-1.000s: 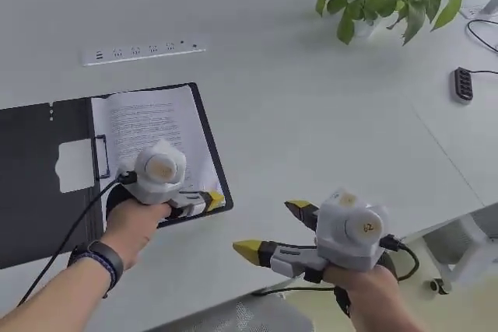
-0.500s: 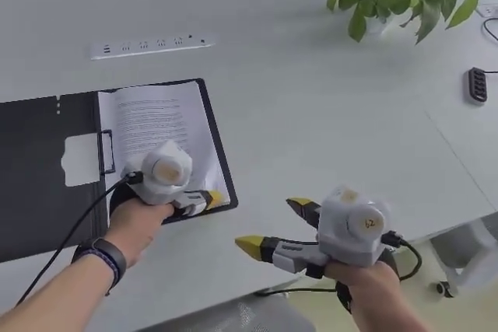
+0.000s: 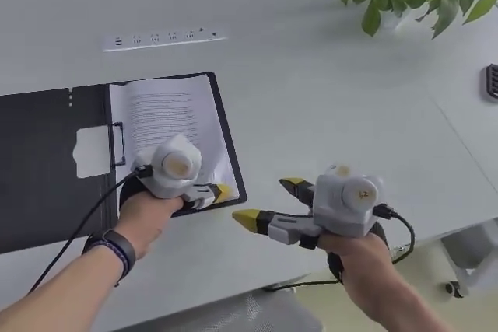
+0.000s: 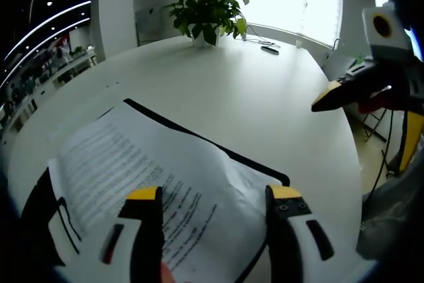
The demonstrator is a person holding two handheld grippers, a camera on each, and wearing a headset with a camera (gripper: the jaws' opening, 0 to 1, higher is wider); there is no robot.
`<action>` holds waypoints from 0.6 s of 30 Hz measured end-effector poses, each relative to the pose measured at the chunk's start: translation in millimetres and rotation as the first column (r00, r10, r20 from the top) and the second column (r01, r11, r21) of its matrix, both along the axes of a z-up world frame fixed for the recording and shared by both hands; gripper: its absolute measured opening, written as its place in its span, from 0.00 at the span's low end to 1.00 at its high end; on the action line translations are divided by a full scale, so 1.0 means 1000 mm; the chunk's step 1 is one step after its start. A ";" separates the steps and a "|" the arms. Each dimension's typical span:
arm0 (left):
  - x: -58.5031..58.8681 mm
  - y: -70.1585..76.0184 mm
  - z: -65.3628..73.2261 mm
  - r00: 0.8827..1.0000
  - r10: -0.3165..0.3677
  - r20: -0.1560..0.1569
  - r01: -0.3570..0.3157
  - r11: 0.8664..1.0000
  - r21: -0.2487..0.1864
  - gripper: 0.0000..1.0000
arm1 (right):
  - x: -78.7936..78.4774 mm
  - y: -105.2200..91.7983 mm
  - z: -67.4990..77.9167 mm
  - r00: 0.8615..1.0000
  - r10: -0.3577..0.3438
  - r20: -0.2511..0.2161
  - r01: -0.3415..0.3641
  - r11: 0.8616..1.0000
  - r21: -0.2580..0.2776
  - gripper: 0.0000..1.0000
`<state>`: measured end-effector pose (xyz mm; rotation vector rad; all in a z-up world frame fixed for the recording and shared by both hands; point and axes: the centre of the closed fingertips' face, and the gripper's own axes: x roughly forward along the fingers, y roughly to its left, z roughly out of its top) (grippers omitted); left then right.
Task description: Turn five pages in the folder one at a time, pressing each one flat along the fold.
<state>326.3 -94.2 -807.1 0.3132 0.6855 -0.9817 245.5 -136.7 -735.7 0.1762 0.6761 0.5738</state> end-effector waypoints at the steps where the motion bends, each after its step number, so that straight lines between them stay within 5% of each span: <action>1: 0.000 0.000 0.000 1.000 0.000 0.001 0.000 1.000 0.000 0.63 | 0.003 0.001 0.000 1.000 0.004 0.002 -0.004 1.000 0.003 0.70; 4: 0.000 0.000 0.000 1.000 0.002 0.001 -0.002 1.000 -0.001 0.63 | 0.012 0.002 -0.001 1.000 0.002 0.006 -0.002 1.000 0.017 0.68; 9: 0.000 0.000 0.000 1.000 -0.002 0.000 0.002 1.000 -0.002 0.63 | 0.038 0.004 0.001 0.999 -0.043 0.002 0.042 0.992 0.117 0.62; 18: 0.000 0.000 0.000 1.000 0.015 0.003 -0.015 1.000 -0.013 0.63 | 0.069 0.017 -0.013 0.999 -0.032 -0.039 0.039 0.980 0.195 0.51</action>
